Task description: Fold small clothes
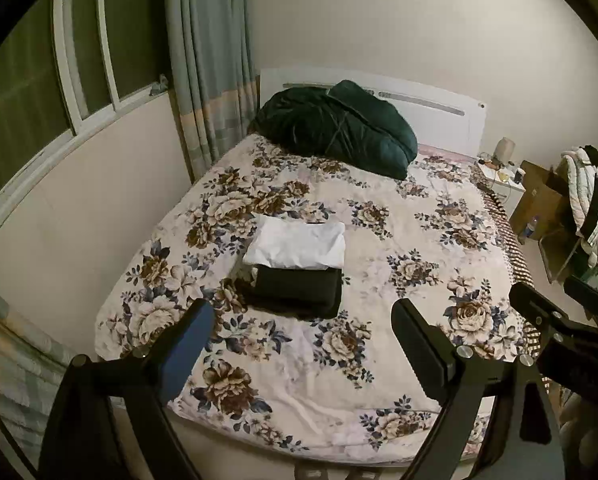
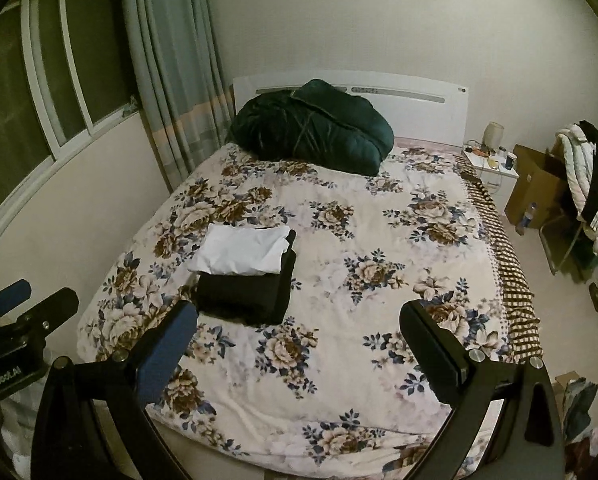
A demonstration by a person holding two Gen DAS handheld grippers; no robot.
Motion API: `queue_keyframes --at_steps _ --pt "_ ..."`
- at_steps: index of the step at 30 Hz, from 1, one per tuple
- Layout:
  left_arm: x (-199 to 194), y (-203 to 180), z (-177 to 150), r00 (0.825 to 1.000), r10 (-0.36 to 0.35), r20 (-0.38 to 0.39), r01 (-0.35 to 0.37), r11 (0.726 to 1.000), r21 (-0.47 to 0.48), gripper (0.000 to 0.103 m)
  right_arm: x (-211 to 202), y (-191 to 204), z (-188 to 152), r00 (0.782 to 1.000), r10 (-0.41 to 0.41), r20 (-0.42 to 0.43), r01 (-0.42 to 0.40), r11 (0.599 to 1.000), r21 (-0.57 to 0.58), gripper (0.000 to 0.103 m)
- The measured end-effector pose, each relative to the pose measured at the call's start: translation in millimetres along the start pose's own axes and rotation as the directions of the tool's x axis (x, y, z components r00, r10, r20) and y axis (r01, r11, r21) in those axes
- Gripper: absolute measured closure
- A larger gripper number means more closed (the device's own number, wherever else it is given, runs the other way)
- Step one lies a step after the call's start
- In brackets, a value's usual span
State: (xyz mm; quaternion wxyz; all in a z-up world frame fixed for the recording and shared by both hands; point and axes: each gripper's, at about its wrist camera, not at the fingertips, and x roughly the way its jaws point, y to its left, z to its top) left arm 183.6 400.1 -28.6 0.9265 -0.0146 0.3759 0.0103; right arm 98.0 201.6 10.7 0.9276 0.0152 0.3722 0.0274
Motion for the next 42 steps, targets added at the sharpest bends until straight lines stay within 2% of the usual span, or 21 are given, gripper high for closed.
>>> queue_keyframes --at_steps 14,42 --pt "-9 1 -1 1.0 -0.017 0.024 0.017 1.0 0.006 0.012 -12 7 8 1.0 -0.012 0.018 0.012 1.0 0.009 0.0" --pt "-22 15 -1 0.998 0.008 0.055 -0.008 1.0 -0.011 0.012 -15 9 7 1.0 -0.004 0.017 0.004 1.0 0.014 0.0"
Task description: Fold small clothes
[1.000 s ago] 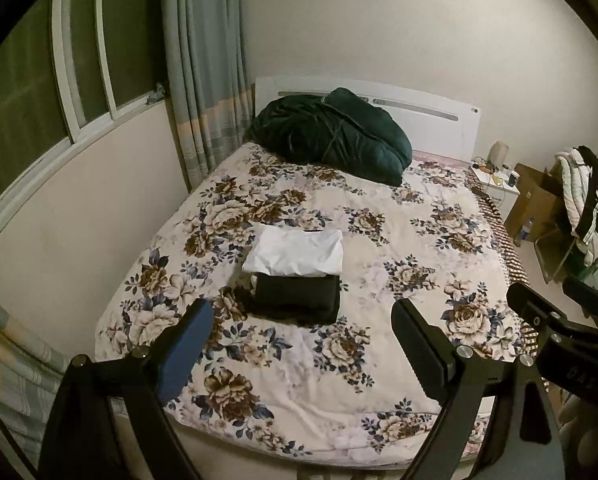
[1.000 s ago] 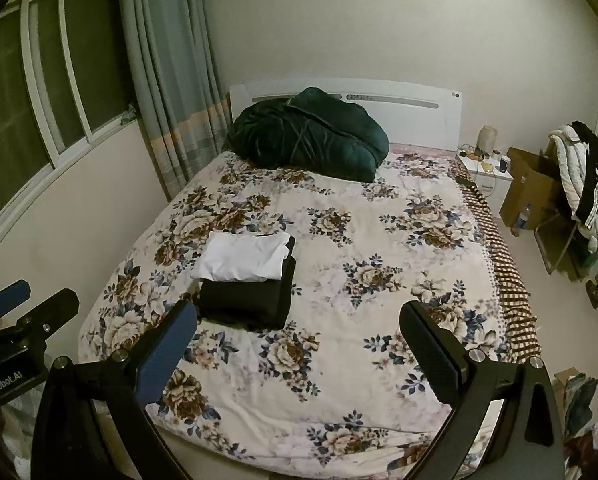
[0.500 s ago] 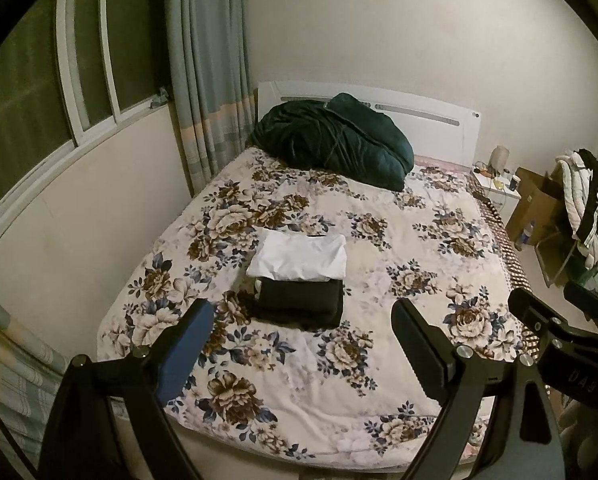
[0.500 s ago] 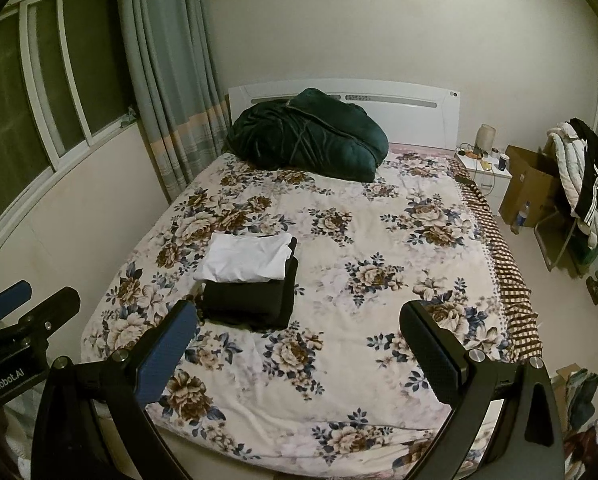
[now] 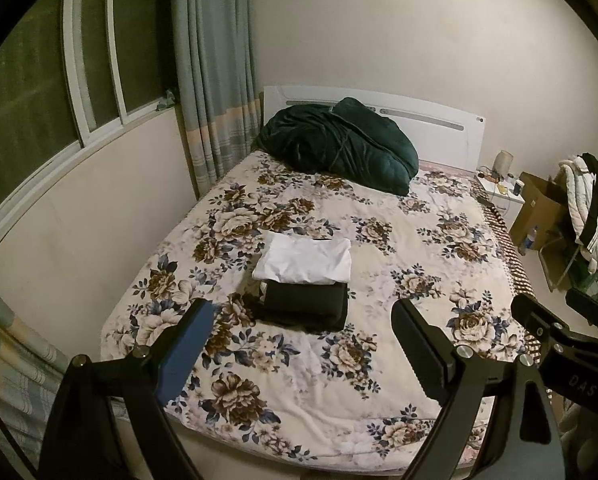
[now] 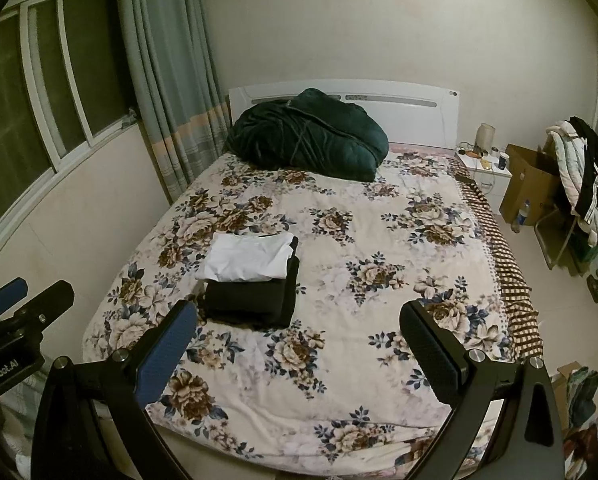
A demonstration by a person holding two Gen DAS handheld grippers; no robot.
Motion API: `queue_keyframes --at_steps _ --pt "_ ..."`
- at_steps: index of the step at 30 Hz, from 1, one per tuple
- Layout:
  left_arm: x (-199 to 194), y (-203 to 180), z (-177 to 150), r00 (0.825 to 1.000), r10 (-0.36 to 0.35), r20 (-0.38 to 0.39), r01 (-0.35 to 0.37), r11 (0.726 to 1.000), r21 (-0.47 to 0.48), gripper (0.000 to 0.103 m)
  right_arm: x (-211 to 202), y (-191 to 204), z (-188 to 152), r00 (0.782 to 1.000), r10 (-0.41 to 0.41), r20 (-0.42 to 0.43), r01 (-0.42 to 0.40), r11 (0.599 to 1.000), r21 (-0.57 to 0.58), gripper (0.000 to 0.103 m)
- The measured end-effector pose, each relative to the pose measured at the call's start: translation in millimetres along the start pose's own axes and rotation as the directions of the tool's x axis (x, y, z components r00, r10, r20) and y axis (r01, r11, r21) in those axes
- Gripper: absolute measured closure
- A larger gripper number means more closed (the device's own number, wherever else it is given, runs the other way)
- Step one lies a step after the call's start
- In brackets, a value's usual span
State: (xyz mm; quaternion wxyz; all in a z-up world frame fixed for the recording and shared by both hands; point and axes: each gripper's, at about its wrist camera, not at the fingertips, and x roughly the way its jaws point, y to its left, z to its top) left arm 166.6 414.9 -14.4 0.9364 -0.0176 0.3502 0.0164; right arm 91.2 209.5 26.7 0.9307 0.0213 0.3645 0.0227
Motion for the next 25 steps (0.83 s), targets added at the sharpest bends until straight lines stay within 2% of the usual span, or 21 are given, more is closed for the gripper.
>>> queue_keyframes --at_steps 19,25 --pt "-2.8 0.9 -4.3 1.0 0.003 0.004 -0.003 1.0 0.001 0.012 -3.7 5.1 -3.3 1.0 -0.004 0.001 0.004 1.0 0.004 0.0" --pt "-7.7 2.5 -6.5 1.0 0.007 0.026 -0.007 1.0 0.005 0.012 -6.4 5.8 -5.8 1.0 -0.011 0.002 0.011 1.0 0.01 0.0"
